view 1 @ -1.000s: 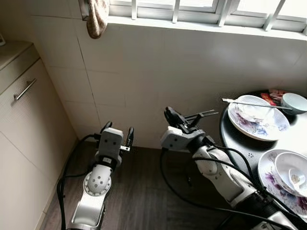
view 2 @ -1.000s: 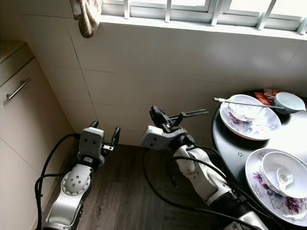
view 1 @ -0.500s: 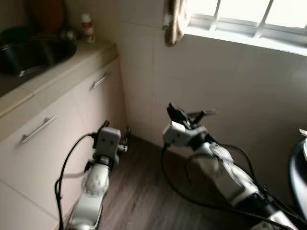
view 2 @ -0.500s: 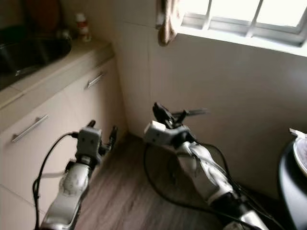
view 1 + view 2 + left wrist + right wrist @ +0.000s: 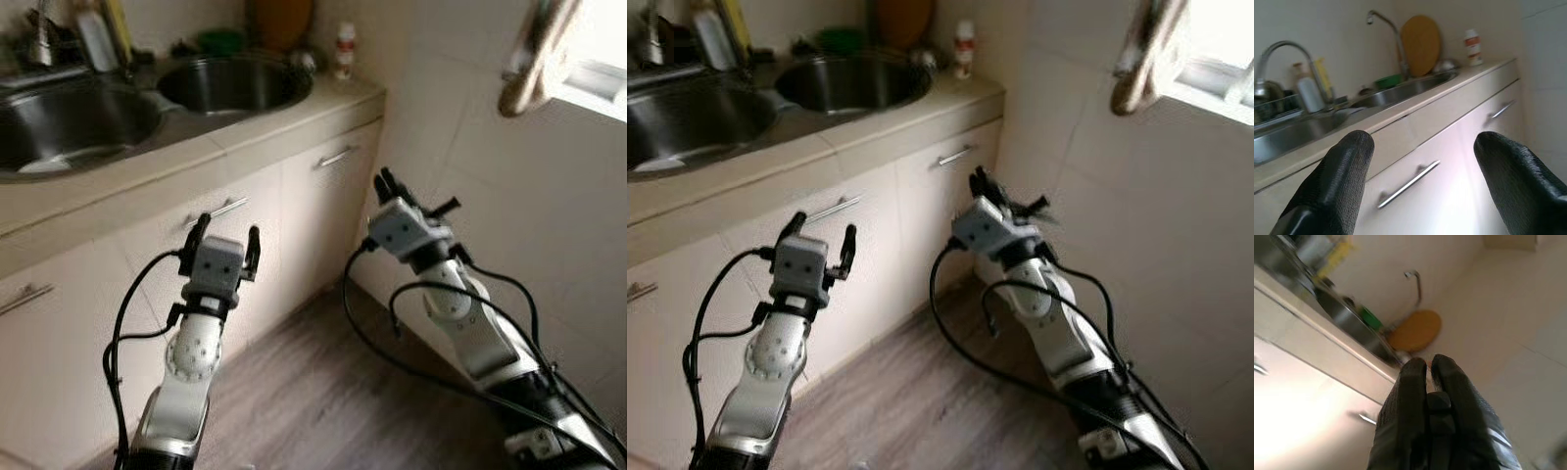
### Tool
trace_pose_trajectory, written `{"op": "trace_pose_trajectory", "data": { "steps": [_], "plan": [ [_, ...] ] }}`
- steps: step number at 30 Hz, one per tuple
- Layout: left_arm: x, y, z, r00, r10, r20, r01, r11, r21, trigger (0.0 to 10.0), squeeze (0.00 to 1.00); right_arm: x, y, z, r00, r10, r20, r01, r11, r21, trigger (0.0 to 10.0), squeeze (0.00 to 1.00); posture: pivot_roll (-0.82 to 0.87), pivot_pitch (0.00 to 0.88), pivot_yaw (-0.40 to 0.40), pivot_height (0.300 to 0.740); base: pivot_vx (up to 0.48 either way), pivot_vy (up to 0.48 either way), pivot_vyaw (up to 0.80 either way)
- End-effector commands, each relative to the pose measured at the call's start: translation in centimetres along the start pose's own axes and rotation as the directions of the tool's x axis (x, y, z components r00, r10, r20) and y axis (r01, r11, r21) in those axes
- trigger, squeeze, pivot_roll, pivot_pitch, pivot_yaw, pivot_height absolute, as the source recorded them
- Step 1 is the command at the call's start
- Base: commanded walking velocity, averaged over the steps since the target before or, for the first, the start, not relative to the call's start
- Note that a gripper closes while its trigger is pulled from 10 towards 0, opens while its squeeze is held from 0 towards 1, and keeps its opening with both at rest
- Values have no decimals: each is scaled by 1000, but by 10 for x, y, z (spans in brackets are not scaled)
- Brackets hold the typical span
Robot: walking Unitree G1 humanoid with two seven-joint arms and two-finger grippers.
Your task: Kitchen organization
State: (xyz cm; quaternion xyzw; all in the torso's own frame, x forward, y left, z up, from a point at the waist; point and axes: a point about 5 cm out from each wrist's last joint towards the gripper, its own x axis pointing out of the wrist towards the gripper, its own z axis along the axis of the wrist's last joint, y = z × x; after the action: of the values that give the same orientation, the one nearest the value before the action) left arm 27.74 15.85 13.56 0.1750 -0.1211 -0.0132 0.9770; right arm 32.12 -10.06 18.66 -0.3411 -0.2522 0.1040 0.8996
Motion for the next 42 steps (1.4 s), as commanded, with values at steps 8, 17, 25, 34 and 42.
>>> {"op": "trace_pose_trajectory", "data": {
  "steps": [8, 17, 25, 34, 42],
  "plan": [
    [2, 1, 11, 997, 14, 70, -15, 1000, 13, 10000, 0, -3, -9, -5, 999, -42, -11, 42, 999, -7, 10000, 0, 101, 0, -70, 740, 0, 0, 0],
    [3, 2, 15, 995, 16, 95, -16, 1000, 1, 10000, 0, 8, -17, 3, 996, -83, 32, 84, 996, -20, 10000, 0, 103, 0, -70, 740, 189, 0, 113],
    [5, 6, 20, 992, 27, 122, -29, 999, 13, 10000, 0, 15, -17, 8, 993, -103, 49, 102, 995, 13, 10000, 0, 116, 0, -74, 740, 280, 0, 800],
    [8, 10, 29, 983, 51, 175, -60, 997, 43, 10000, 0, 25, -37, 20, 975, -198, 102, 196, 980, 28, 10000, 0, 116, 0, -77, 740, 142, 0, 89],
    [9, 11, 29, 982, 62, 177, -71, 997, 43, 10000, 0, 30, -38, 28, 969, -199, 147, 201, 979, -2, 10000, 0, 118, 0, -79, 740, 0, 0, 0]
  ]
}}
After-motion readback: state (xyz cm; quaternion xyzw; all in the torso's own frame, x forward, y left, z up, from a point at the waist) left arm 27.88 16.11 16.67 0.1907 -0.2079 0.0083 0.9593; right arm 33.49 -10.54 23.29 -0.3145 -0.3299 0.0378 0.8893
